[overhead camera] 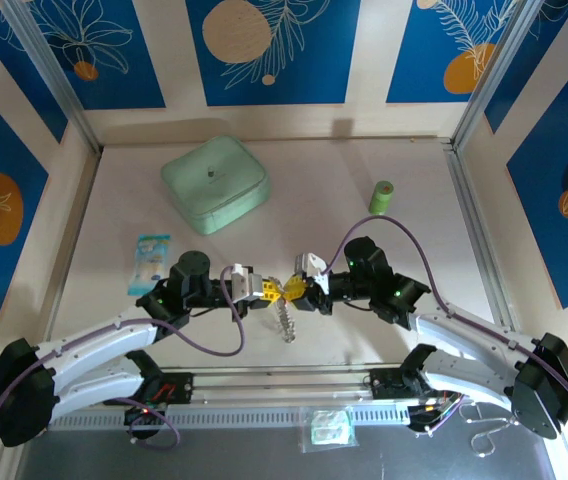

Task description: Put the keys on the keyring

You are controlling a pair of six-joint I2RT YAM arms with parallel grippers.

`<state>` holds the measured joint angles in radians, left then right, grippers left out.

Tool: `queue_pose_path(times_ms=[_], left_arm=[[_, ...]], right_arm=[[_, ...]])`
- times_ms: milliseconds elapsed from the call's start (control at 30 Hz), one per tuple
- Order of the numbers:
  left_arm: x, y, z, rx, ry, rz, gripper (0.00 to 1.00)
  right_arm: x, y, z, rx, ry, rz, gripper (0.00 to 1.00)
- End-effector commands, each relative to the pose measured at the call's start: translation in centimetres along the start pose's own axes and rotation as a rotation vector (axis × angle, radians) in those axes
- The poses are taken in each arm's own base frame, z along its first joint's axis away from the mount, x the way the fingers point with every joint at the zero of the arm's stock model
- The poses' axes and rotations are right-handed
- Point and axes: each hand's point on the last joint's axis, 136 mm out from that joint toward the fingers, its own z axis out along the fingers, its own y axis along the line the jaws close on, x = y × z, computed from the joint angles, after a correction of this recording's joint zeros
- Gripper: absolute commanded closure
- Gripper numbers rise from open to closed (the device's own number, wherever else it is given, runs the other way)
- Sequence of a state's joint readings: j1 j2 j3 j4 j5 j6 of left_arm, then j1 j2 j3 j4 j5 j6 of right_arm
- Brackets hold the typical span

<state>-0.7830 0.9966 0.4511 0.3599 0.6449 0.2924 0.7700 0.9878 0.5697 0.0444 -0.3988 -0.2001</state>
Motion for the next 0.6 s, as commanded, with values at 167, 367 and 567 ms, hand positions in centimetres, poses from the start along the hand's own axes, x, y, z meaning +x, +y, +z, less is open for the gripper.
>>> queue_pose_path(times_ms=[167, 367, 567], left_arm=[[-1.3, -0.1, -0.1, 0.017, -0.058, 0.007, 1.0], [-0.8, 0.6, -0.3, -0.027, -0.011, 0.007, 0.82], [0.4, 0.9, -0.2, -0.024, 0.098, 0.014, 0.83]], right_arm=[[-0.4, 0.7, 0.1, -0.051, -0.023, -0.004, 0.95], [-0.1, 1.0, -0.4, -0.057, 0.034, -0.019, 1.0], [0.3, 0.9, -0.6, -0.052, 0.142, -0.048, 1.0]])
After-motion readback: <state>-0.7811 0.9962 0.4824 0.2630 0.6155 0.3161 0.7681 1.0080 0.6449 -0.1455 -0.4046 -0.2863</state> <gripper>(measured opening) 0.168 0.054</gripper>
